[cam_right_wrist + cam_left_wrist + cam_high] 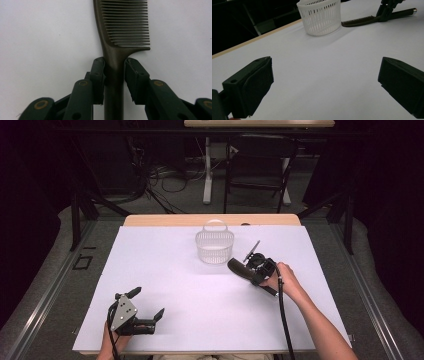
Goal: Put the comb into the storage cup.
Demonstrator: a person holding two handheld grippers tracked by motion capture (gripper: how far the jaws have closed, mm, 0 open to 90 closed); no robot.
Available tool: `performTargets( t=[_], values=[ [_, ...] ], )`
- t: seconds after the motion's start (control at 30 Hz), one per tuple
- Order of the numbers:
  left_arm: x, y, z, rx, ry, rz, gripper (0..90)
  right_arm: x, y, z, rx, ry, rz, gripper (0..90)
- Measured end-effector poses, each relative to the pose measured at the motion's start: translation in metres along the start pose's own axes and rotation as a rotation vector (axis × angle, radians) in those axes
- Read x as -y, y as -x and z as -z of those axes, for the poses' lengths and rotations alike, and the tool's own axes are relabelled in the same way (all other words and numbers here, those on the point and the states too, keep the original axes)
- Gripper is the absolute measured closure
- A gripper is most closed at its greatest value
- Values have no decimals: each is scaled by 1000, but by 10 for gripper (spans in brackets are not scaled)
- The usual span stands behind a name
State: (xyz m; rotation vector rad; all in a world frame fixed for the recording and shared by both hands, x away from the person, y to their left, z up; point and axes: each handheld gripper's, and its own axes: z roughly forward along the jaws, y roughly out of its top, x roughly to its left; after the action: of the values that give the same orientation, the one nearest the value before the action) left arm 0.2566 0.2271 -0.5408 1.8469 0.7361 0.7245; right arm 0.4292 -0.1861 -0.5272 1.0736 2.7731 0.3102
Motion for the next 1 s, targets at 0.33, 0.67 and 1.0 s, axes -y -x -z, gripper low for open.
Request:
performTargets(
  t=[0.33,0.67,1.0],
  values=[
    [0,0,0,0,0,1,0,5,4,1,-29,27,-27,722],
    [0,0,0,1,0,1,0,16,3,13,-40,83,-48,722],
    [0,0,0,2,0,2,0,31,1,25,-48,163,-60,722]
  ],
)
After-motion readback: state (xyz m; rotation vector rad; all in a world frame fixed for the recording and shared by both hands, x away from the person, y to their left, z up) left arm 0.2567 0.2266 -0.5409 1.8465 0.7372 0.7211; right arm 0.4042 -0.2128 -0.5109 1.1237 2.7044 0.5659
